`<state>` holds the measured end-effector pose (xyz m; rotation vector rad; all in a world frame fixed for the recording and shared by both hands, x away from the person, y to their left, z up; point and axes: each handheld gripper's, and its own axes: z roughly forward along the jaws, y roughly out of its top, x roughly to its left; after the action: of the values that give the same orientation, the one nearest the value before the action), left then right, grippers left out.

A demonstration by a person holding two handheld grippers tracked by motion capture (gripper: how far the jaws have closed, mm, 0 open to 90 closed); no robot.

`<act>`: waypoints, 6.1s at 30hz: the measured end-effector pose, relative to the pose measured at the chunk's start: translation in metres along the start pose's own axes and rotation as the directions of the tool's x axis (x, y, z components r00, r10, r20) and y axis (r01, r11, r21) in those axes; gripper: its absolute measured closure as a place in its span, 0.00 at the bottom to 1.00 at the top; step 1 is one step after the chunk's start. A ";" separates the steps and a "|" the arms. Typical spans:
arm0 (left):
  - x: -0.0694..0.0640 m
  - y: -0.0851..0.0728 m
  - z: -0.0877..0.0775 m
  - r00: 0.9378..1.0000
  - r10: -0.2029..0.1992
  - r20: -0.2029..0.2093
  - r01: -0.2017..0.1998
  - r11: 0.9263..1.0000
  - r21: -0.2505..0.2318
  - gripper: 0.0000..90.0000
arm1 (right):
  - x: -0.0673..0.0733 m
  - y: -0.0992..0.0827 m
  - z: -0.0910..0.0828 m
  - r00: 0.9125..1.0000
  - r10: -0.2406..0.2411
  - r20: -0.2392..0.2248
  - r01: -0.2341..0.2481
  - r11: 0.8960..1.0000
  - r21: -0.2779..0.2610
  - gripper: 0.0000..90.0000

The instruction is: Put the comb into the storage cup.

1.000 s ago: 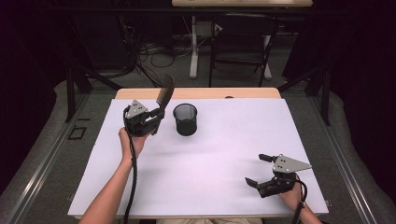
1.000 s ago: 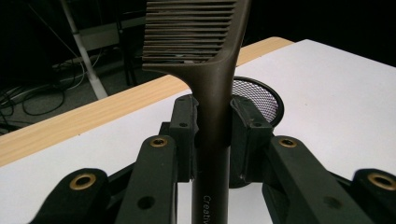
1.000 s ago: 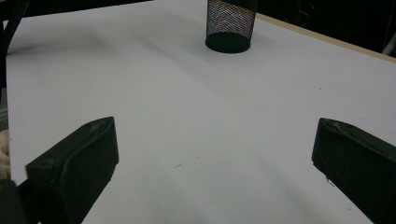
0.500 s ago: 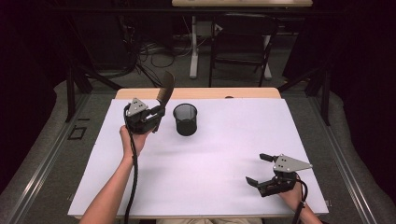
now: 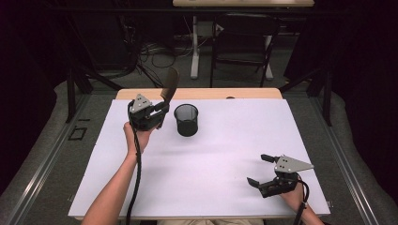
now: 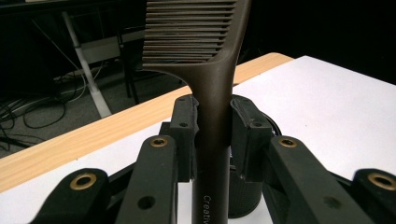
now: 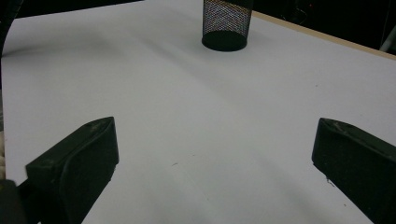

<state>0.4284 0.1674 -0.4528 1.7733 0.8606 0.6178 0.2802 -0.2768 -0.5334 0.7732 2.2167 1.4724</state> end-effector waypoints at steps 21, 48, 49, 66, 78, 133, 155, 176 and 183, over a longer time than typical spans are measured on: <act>-0.003 0.013 0.009 1.000 0.007 0.001 -0.007 1.000 -0.018 0.81 | 0.000 0.000 0.000 1.000 -0.006 0.001 0.006 1.000 0.001 0.00; -0.006 0.029 0.016 1.000 0.009 -0.005 -0.009 0.998 -0.055 0.81 | 0.000 0.000 0.000 1.000 -0.007 0.002 0.007 1.000 -0.001 0.00; -0.007 0.029 0.017 1.000 0.007 -0.005 -0.007 0.998 -0.057 0.81 | 0.000 0.000 0.000 1.000 -0.007 0.001 0.007 1.000 -0.001 0.00; -0.010 0.037 0.024 1.000 0.015 0.006 -0.015 0.997 -0.071 0.81 | 0.000 0.000 0.000 1.000 -0.005 -0.001 0.005 1.000 0.001 0.00; -0.013 0.040 0.030 1.000 0.013 0.008 -0.012 0.996 -0.087 0.81 | -0.001 0.000 -0.001 1.000 -0.006 0.000 0.006 1.000 -0.002 0.00; -0.019 0.035 0.065 1.000 0.004 0.004 -0.003 0.991 -0.137 0.81 | 0.000 0.000 0.000 1.000 -0.003 -0.003 0.003 1.000 -0.005 0.00; -0.020 0.028 0.078 0.999 -0.027 0.030 0.031 0.989 -0.144 0.81 | 0.000 0.000 -0.001 1.000 -0.006 -0.004 0.006 1.000 -0.001 0.00; -0.020 0.023 0.083 1.000 -0.020 0.022 0.023 0.992 -0.122 0.81 | 0.000 0.001 -0.001 1.000 -0.014 -0.005 0.014 1.000 0.003 0.00; -0.022 0.020 0.086 1.000 -0.013 0.027 0.016 0.994 -0.111 0.81 | 0.000 0.000 -0.001 1.000 -0.011 -0.009 0.011 1.000 0.001 0.00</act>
<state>0.4844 0.0964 -0.4638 1.6701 0.8054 0.6203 0.2802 -0.2774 -0.5329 0.7554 2.2251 1.4718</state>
